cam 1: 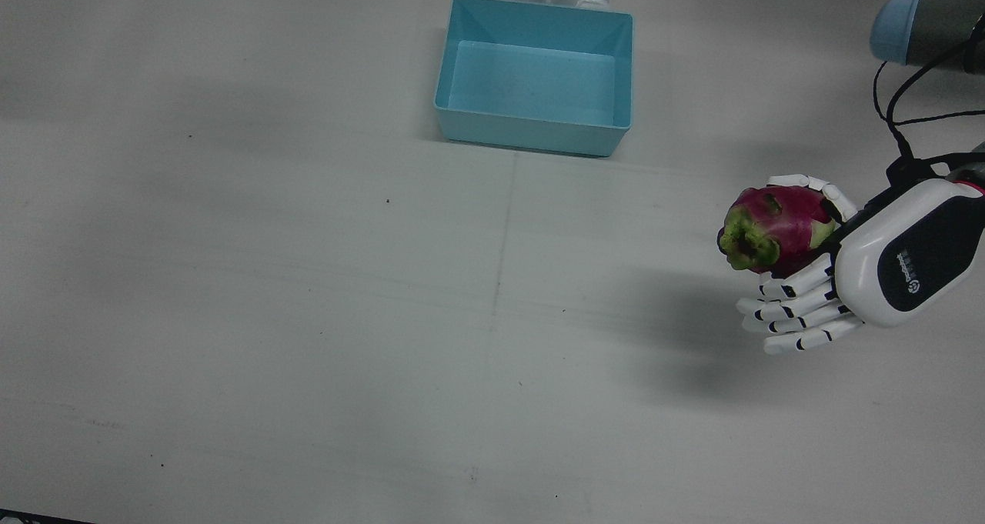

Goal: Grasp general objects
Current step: 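Lift the dragon fruit and carry it toward the light-blue tray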

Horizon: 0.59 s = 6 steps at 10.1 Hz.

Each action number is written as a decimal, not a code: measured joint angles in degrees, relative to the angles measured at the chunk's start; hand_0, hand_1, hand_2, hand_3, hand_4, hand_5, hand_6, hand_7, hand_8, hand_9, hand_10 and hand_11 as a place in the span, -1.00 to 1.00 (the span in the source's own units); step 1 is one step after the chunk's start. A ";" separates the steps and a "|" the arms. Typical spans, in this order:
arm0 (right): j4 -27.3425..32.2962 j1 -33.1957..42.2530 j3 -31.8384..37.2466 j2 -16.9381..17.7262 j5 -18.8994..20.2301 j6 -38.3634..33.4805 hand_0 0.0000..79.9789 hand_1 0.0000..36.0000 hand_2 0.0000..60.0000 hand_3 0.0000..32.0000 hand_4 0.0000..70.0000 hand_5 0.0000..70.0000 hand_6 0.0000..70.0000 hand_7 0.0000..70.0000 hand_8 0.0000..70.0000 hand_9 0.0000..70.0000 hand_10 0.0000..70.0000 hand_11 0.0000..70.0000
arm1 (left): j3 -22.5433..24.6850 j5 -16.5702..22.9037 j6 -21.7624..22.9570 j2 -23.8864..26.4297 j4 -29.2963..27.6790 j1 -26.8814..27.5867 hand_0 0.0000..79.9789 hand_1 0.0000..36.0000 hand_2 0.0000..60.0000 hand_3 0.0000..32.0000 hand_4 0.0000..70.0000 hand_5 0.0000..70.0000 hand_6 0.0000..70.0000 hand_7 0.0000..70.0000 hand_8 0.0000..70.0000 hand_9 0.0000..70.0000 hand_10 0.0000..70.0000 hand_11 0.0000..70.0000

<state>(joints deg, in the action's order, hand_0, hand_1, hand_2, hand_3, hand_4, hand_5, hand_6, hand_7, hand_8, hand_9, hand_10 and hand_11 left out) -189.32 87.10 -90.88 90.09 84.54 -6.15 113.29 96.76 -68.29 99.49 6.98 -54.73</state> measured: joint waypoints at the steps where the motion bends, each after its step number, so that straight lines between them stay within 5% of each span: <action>1: 0.00 0.00 0.00 0.00 0.01 0.00 -1.00 -1.00 -1.00 -1.00 -1.00 -1.00 -1.00 -1.00 -1.00 -1.00 -1.00 -1.00 | 2.00 0.74 1.53 0.10 -0.16 0.83 0.14 -0.19 1.00 -1.00 1.00 1.00 -0.26 0.13 -0.18 -0.35 -0.59 -0.43; 6: 0.00 0.00 0.00 0.00 0.01 -0.05 -1.00 -1.00 -1.00 -1.00 -1.00 -1.00 -1.00 -1.00 -1.00 -1.00 -1.00 -1.00 | 7.32 -2.06 2.95 5.63 3.58 14.28 0.26 0.06 1.00 -1.00 1.00 1.00 -0.13 0.25 -0.17 -0.34 -0.57 -0.38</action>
<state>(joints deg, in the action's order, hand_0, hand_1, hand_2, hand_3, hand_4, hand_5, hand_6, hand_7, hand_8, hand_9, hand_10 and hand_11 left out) -189.32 87.10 -90.88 90.09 84.55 -6.20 120.62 94.69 -65.34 105.12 10.56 -40.44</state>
